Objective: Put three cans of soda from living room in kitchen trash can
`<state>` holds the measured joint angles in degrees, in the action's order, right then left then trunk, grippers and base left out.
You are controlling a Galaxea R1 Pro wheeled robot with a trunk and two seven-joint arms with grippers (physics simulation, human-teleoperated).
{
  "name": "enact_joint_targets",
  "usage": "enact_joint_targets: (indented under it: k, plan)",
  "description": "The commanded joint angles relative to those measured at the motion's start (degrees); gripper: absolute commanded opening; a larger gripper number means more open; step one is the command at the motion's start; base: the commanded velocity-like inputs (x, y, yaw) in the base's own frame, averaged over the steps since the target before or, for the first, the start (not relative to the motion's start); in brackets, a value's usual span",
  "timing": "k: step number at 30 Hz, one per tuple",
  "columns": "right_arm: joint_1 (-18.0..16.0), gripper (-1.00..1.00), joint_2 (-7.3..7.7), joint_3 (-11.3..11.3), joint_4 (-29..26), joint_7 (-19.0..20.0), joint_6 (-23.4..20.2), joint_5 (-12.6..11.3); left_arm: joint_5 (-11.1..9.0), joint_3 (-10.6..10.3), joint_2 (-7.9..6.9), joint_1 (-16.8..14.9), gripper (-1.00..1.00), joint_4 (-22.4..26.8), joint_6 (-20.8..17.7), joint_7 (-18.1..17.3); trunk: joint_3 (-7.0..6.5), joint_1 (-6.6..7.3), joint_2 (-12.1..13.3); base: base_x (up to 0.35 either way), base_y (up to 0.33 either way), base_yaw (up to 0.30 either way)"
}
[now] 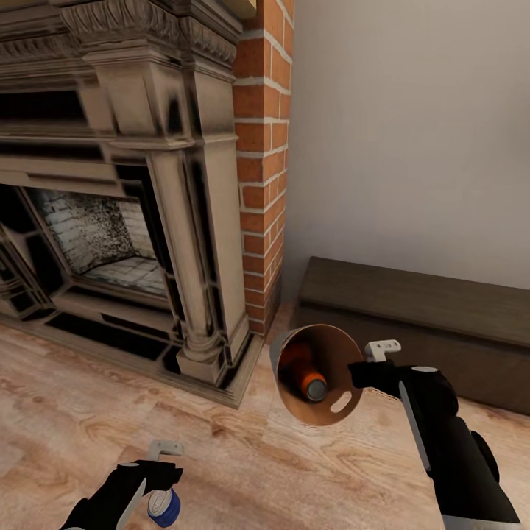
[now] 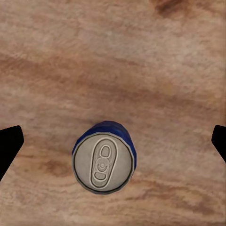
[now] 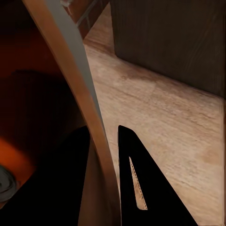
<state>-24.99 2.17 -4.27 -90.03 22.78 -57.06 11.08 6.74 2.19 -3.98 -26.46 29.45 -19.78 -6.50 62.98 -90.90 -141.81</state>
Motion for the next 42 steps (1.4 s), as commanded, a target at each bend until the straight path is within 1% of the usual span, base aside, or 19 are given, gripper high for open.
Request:
enact_joint_targets:
  k: [1, 7, 11, 16, 19, 25, 35, 41, 42]
  plan:
    - [-0.7, -1.00, 0.12, 0.2, -0.4, 0.2, -1.0, -1.3, 0.0, 0.0, 0.01, 0.0, 1.00, 0.0, 0.0, 0.0, -0.01, 0.01, 0.0, 0.000, 0.000, 0.000]
    - [-2.1, -1.00, 0.41, 0.4, -0.8, 0.1, -2.9, -1.2, 0.0, -0.1, 0.02, 0.0, 1.00, 0.0, 0.1, 0.0, -0.01, 0.01, 0.0, 0.000, 0.000, 0.000]
    - [-2.8, -1.00, 0.53, 0.4, -0.8, 0.1, -2.9, -1.1, -0.2, -0.1, -0.05, 0.0, 1.00, 0.0, 0.0, -0.1, 0.73, -0.79, -1.4, 0.000, 0.000, 0.000]
    - [-3.0, -1.00, 0.58, 0.4, -0.8, 0.1, -2.9, -1.1, -0.3, 0.2, -0.23, 0.0, 1.00, 0.0, -0.1, -0.1, 1.84, -0.92, -1.5, 0.000, 0.000, 0.000]
    - [-3.0, -1.00, 0.55, 0.4, -0.8, 0.1, -2.9, -0.2, -0.3, 0.4, -0.43, 0.0, 1.00, -0.1, -0.2, -0.2, 2.50, -0.99, -1.5, 0.000, 0.000, 0.000]
    - [-3.1, -1.00, 0.41, 0.4, -0.8, 0.2, -2.9, 0.7, -0.3, 0.4, -0.52, 0.0, 1.00, 0.0, -0.5, -0.1, 2.50, -0.99, -1.5, 0.000, 0.000, 0.000]
    - [-3.1, -1.00, 0.32, 0.4, -0.8, 0.1, -2.9, 0.8, -0.3, 0.5, -0.51, 0.0, 1.00, -0.1, -0.4, 0.0, 4.72, -1.25, -1.7, 0.000, 0.000, 0.000]
    - [-3.1, -1.00, 0.34, 0.4, -0.8, 0.2, -2.9, 0.8, -0.3, 0.5, -0.51, 0.0, 1.00, -0.1, -0.1, 0.0, 4.72, -1.25, -1.7, 0.000, 0.000, 0.000]
    - [-3.1, -1.00, 0.33, 0.4, -0.8, 0.2, -2.9, 0.8, -0.3, 0.5, -0.51, 0.0, 1.00, -0.1, -0.1, 0.0, 4.94, -1.28, -1.7, 0.000, 0.000, 0.000]
